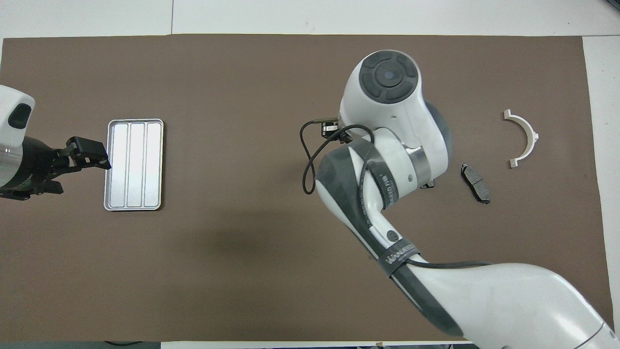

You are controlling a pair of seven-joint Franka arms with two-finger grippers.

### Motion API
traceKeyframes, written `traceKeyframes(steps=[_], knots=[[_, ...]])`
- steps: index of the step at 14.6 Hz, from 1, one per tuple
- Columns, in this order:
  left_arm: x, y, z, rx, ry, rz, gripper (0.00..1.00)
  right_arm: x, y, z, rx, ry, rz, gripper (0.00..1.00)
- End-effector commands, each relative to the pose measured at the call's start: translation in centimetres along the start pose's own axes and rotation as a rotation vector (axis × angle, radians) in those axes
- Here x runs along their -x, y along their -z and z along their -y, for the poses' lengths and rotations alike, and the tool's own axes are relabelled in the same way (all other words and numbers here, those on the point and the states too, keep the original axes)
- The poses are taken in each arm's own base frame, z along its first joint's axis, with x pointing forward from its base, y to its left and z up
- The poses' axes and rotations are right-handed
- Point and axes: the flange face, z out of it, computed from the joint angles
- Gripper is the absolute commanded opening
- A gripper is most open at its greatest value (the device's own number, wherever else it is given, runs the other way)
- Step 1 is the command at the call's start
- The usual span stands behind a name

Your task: Pick bearing gear from pile to tray

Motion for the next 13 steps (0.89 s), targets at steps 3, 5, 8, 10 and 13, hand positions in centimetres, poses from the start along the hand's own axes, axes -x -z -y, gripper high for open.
traceKeyframes(steps=[3, 5, 8, 10, 13], knots=[[1.0, -1.5, 0.1, 0.003, 0.013, 0.015, 1.0, 3.9, -3.8, 7.2, -0.016, -0.029, -0.007, 0.0], [1.2, -2.6, 0.0, -0.004, 0.011, 0.028, 1.0, 4.9, -6.6, 8.7, -0.018, -0.026, -0.007, 0.0], [1.5, -3.6, -1.0, 0.001, 0.036, 0.016, 1.0, 5.6, -9.0, 9.1, -0.03, -0.022, -0.018, 0.0], [1.5, -4.0, -0.9, 0.0, 0.038, 0.017, 1.0, 6.0, -10.3, 9.6, -0.026, -0.021, -0.011, 0.0], [1.1, -4.6, -1.2, 0.006, 0.039, 0.007, 1.0, 6.1, -11.7, 9.6, -0.027, -0.021, -0.012, 0.0]])
